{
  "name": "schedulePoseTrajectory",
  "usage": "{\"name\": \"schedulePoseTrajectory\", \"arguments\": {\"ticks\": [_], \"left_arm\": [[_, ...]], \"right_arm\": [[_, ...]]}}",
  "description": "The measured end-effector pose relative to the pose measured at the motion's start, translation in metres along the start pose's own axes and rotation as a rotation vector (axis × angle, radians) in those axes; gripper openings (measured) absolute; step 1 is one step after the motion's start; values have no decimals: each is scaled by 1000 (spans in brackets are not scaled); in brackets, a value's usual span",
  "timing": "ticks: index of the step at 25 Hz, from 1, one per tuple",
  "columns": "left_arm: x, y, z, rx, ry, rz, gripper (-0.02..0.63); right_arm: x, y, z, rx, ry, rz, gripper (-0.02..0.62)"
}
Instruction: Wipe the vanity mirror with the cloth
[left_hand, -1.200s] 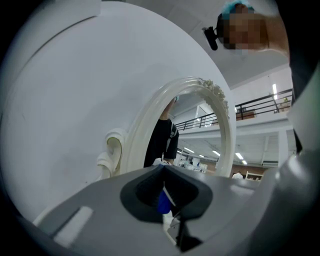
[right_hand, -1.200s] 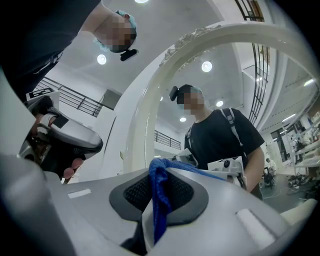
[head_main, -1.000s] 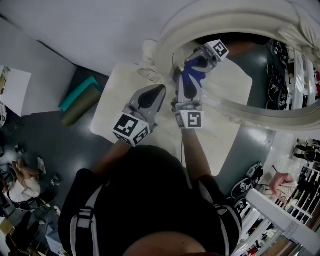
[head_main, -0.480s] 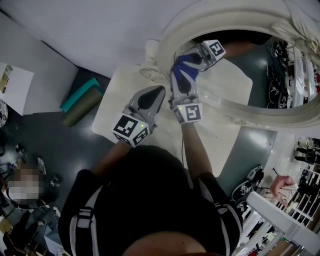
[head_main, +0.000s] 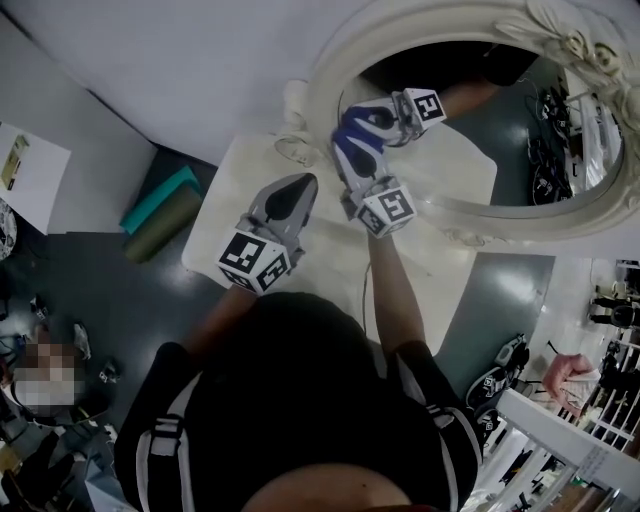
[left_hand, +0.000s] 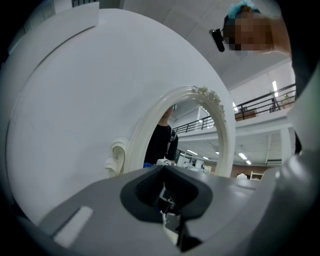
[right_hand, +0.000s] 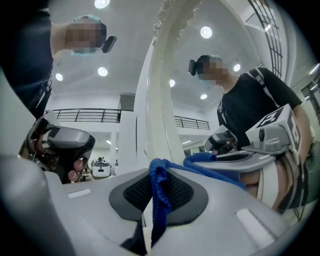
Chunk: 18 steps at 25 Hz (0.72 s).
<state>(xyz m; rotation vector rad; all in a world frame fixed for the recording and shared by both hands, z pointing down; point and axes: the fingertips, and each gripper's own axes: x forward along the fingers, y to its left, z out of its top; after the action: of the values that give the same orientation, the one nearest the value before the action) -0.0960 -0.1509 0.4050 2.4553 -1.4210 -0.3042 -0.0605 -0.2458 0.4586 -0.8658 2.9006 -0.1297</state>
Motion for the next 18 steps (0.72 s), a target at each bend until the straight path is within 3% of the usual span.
{"name": "schedulePoseTrajectory", "arguments": {"ticks": [4, 9, 13, 18], "left_arm": [[-2, -9, 2, 12, -2, -1, 9], [5, -51, 16, 28, -9, -5, 9], [-10, -37, 11, 38, 7, -21, 9], [-1, -37, -2, 46, 19, -52, 9]], "right_arm": [[-14, -8, 8, 49, -81, -6, 44], [-63, -15, 62, 113, -203, -62, 46], [-76, 6, 58, 154, -270, -107, 46], [-108, -3, 52, 117, -287, -203, 48]]}}
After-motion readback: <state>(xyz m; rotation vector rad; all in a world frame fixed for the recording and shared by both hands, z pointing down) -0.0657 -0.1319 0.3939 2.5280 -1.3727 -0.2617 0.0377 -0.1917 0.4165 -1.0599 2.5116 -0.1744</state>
